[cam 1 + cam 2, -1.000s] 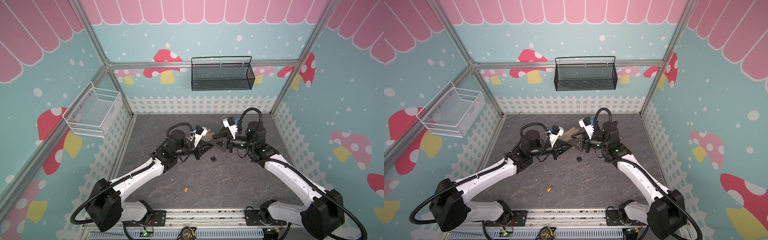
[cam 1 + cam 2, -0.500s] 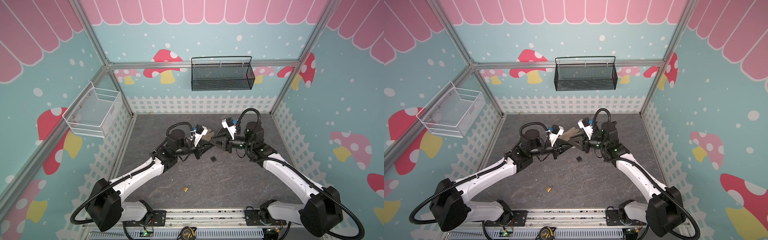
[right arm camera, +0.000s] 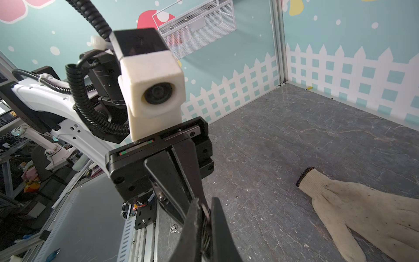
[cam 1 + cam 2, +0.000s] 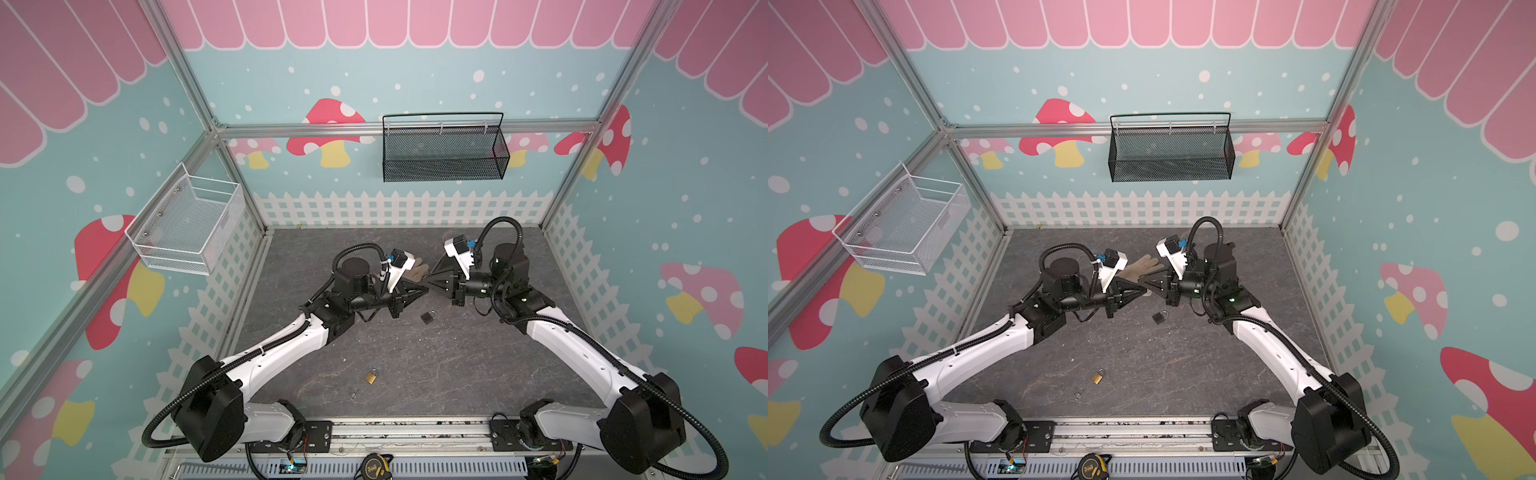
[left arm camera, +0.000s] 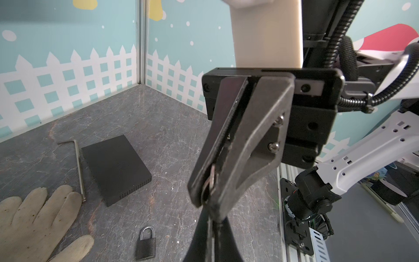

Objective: Unlock with the key

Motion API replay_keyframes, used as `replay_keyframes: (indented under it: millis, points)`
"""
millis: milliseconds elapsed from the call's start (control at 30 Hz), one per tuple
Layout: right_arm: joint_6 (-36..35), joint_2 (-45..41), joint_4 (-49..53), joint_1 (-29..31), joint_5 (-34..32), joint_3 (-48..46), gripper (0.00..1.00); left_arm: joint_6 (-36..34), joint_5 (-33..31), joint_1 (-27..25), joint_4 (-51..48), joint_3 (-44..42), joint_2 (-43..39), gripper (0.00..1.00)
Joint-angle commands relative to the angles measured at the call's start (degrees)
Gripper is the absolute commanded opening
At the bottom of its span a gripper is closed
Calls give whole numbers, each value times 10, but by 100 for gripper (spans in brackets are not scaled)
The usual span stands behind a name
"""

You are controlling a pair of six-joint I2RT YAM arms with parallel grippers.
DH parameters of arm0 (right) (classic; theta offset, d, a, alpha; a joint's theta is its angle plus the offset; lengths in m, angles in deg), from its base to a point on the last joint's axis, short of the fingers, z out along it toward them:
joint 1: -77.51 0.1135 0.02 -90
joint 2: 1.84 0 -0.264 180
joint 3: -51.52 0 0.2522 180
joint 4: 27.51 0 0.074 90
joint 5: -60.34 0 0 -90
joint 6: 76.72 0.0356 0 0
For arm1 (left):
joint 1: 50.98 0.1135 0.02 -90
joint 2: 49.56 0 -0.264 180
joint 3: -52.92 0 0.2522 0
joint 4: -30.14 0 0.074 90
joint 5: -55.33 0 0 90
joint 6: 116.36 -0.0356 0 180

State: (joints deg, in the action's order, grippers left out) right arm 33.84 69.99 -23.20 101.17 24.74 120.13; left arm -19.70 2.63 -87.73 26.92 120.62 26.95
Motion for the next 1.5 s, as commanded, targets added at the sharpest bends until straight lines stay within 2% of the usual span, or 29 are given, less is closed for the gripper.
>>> replay_keyframes:
  millis: [0, 33, 67, 133, 233, 333, 433, 500, 733, 867, 1133, 1333, 1467]
  points:
    - [-12, -5, -9, -6, -13, -8, 0, -11, 14, -1, -5, 17, -3, 0]
    - [-9, -6, -8, -7, -17, -9, 0, -8, 9, 0, -6, 16, -5, 0]
    - [-6, -8, -8, -8, -24, -10, 0, -2, 2, 1, -6, 14, -8, 4]
    - [12, -12, -8, -13, -42, -9, 0, 18, -19, 4, 3, 1, -18, 29]
    - [60, -14, -8, -25, -76, -12, 0, 62, -47, 8, 40, -35, -39, 47]
    - [114, -10, -8, -27, -125, -22, 0, 156, -122, 8, 109, -76, -63, 57]
    - [162, -13, -59, -27, -119, -41, 0, 268, -192, 1, 179, -104, -74, 60]
    - [201, -22, -96, -27, -131, -57, 0, 340, -261, -7, 173, -104, -79, 60]
    - [336, -41, -227, -23, -165, -107, 0, 466, -417, -75, 177, -90, -73, 60]
    - [390, -48, -272, -18, -181, -120, 0, 516, -445, -89, 252, -103, -52, 57]
    - [418, -54, -281, 3, -210, -117, 0, 547, -446, -110, 326, -91, -3, 49]
    - [436, -48, -302, 22, -233, -121, 0, 545, -438, -118, 363, -80, 24, 40]
    - [439, -47, -303, 29, -249, -120, 0, 548, -442, -122, 386, -81, 35, 29]
